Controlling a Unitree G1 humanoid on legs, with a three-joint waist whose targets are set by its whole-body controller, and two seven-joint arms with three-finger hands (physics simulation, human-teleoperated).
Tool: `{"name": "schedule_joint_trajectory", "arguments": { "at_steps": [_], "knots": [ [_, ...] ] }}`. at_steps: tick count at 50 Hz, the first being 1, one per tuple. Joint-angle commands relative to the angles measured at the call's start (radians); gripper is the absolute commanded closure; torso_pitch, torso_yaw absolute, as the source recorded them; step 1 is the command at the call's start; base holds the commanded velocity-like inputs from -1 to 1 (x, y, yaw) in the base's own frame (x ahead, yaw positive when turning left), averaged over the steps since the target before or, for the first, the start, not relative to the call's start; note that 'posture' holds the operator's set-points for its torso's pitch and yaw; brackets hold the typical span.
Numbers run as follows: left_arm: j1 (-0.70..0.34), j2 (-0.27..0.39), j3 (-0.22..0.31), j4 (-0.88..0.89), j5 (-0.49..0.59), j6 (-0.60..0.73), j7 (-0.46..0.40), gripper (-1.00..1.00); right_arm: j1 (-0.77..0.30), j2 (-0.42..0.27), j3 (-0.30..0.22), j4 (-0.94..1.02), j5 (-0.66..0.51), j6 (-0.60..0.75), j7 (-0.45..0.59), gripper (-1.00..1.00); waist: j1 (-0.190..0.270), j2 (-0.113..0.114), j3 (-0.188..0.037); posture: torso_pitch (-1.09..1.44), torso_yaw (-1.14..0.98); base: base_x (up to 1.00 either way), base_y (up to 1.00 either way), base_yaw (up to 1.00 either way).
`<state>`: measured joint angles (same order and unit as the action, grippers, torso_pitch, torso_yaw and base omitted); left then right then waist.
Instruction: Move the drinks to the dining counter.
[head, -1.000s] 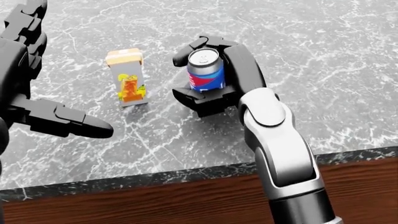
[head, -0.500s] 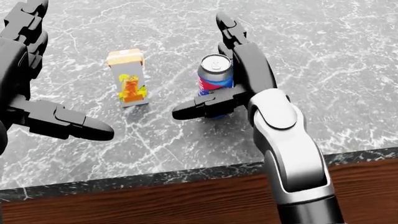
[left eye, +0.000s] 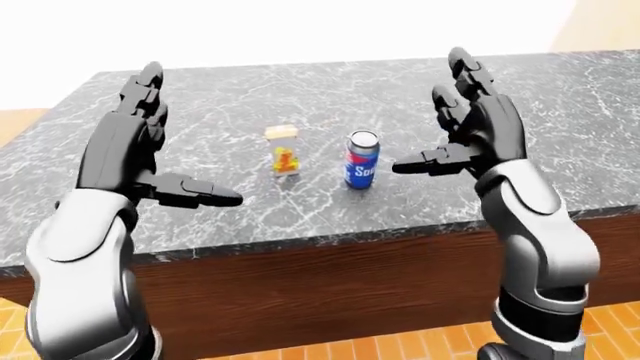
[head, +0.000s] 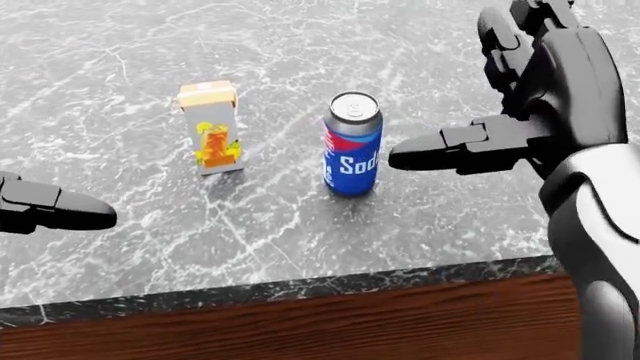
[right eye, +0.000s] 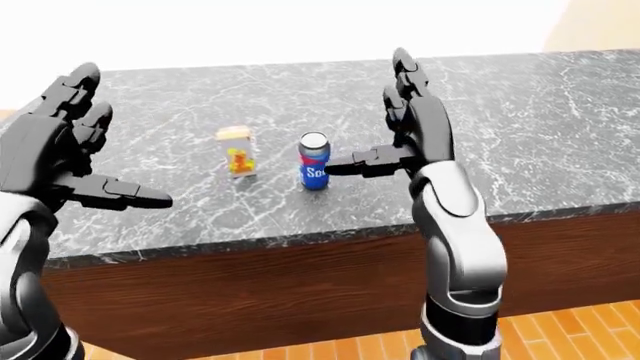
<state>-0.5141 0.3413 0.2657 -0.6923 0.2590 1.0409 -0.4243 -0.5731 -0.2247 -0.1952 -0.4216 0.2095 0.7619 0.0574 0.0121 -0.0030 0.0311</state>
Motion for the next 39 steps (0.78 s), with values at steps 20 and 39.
{"name": "schedule_joint_trajectory", "arguments": {
  "at_steps": [20,39],
  "knots": [
    [0.114,0.101,0.362,-0.105,-0.442,-0.091,0.2,-1.0,0.157,-0.262,-0.346,-0.39,0.495,0.134,-0.245,-1.0,0.0,-0.001,-0.002,0.0,0.0,0.0,0.0,0.0],
    [0.43,0.04,0.57,-0.155,-0.947,-0.416,0.609,-1.0,0.564,-0.241,-0.751,-0.625,0.802,-0.085,-0.434,-1.0,-0.002,0.0,0.012,0.0,0.0,0.0,0.0,0.0]
  ]
}}
